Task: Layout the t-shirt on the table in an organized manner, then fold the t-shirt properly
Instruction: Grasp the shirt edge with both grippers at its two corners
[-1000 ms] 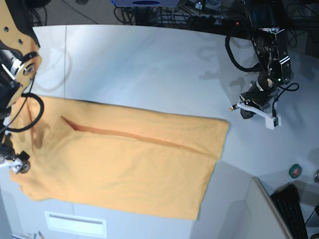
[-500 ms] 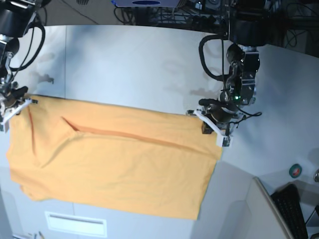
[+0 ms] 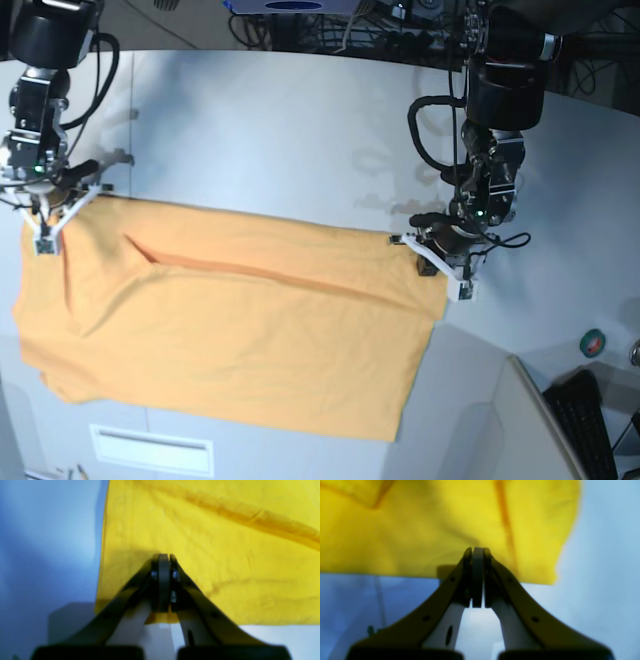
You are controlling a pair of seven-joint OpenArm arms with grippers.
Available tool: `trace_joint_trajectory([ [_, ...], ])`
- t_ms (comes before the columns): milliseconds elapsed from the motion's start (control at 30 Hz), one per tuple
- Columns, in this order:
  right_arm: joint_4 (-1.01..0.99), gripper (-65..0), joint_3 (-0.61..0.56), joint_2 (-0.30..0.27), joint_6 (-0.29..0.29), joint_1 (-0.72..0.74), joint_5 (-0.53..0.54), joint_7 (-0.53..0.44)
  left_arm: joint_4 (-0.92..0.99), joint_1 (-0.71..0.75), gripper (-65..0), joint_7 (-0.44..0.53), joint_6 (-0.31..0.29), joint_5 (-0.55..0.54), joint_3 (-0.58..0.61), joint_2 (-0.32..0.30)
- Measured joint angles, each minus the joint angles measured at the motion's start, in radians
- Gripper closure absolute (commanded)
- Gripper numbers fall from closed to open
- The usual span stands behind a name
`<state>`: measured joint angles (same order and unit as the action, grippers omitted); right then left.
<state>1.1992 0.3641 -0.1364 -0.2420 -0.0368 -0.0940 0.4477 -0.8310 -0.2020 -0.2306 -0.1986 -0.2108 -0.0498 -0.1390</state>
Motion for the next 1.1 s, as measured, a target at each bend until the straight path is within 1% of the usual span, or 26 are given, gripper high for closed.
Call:
trace_joint_trajectory([
  [67,-0.043,0.0,-0.009,0.005,0.005,0.017,0.0,0.001,0.005,0.016,0.0,0.037,-0.009,-0.007,-0.003,-0.006],
  [133,-0.081,0.0,-0.009,0.003,0.06,0.042,0.008,-0.008,0.009,0.026,0.0,0.06,-0.019,-0.017,-0.001,-0.022],
  [200,-0.112,0.0,-0.012,-0.007,0.096,0.066,0.007,-0.01,0.011,0.027,0.0,0.054,-0.038,-0.022,-0.001,-0.036],
  [233,-0.124,0.0,-0.013,-0.01,0.097,0.07,0.007,-0.019,0.016,0.026,0.0,0.053,-0.038,-0.023,0.0,-0.041],
  [300,-0.146,0.0,-0.013,-0.02,0.1,0.066,0.01,-0.074,0.039,0.024,0.0,0.073,-0.047,-0.031,-0.003,-0.053],
  [367,-0.171,0.0,-0.013,-0.038,0.1,0.069,0.019,-0.089,0.058,0.022,0.0,0.089,-0.062,-0.034,-0.003,-0.064],
  [567,-0.178,0.0,-0.013,-0.071,0.1,0.047,0.018,-0.115,0.076,0.02,0.0,0.107,-0.068,-0.048,-0.001,-0.076],
  [633,-0.168,0.0,-0.013,-0.072,0.1,0.045,0.017,-0.1,0.074,0.023,0.0,0.107,-0.067,-0.048,-0.001,-0.076],
  [700,-0.131,0.0,-0.013,-0.064,0.102,0.031,0.007,-0.067,0.036,0.035,0.0,0.075,-0.053,-0.046,-0.006,-0.075],
  [767,-0.079,0.0,-0.016,-0.059,0.105,-0.011,0.003,-0.056,-0.05,0.078,0.0,0.03,-0.011,-0.024,-0.009,-0.077],
  [800,-0.059,0.0,-0.015,-0.056,0.108,-0.027,-0.002,-0.049,-0.099,0.106,0.0,0.016,-0.008,-0.019,-0.011,-0.081],
  [867,-0.032,0.0,-0.012,-0.047,0.111,-0.035,-0.005,-0.029,-0.191,0.159,0.0,-0.044,-0.001,-0.01,-0.015,-0.085],
  [933,-0.018,0.0,-0.017,-0.045,0.111,-0.02,0.0,-0.018,-0.251,0.166,0.0,-0.135,0.01,0.0,-0.014,-0.08],
  [1100,0.008,0.0,-0.026,-0.046,0.112,-0.013,-0.002,-0.016,-0.275,0.116,0.0,-0.136,0.008,-0.001,-0.012,-0.026],
])
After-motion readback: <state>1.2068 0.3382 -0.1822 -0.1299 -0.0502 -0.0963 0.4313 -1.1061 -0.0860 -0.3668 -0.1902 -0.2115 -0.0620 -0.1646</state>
